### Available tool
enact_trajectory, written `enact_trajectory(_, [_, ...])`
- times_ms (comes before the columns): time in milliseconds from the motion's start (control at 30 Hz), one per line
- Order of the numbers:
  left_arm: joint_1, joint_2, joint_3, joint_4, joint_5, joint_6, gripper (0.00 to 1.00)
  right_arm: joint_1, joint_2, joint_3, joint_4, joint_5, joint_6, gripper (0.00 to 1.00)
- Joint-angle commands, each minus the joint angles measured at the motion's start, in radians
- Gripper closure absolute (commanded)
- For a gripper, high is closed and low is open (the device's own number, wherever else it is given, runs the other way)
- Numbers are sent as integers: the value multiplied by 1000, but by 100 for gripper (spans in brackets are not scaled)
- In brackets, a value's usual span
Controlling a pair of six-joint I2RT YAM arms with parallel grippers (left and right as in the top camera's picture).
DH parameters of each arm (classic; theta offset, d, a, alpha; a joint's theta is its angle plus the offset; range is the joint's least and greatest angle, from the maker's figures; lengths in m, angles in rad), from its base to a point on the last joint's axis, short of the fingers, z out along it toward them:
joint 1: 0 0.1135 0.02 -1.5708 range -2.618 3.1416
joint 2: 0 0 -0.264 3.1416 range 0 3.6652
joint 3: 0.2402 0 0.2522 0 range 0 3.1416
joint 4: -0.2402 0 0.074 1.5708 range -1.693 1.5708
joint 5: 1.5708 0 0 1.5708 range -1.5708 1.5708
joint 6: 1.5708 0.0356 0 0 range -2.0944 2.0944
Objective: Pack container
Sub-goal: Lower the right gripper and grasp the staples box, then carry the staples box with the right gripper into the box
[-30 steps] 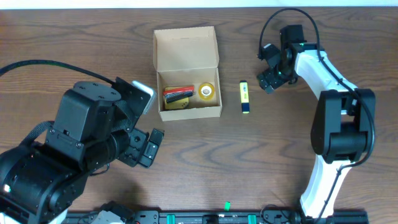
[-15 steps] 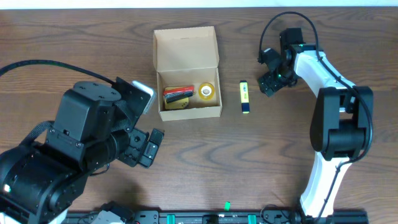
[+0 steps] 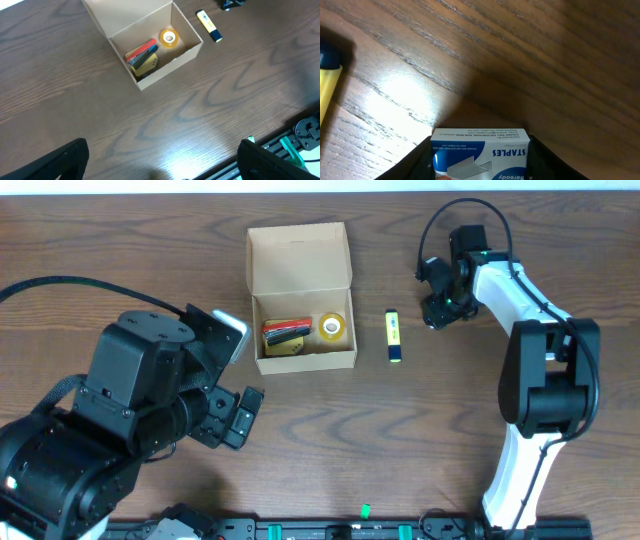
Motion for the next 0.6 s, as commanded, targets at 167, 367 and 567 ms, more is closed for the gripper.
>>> enact_trajectory(167, [3,0,-8,-3,-4,3,5,9,-16,31,-25,-5,187,62])
enact_trajectory(367, [3,0,-8,-3,-4,3,5,63,-90,169,-134,-14,234,64])
enact_trajectory(567, [3,0,-8,-3,-4,3,5,177,-153,345,-240,-31,329,66])
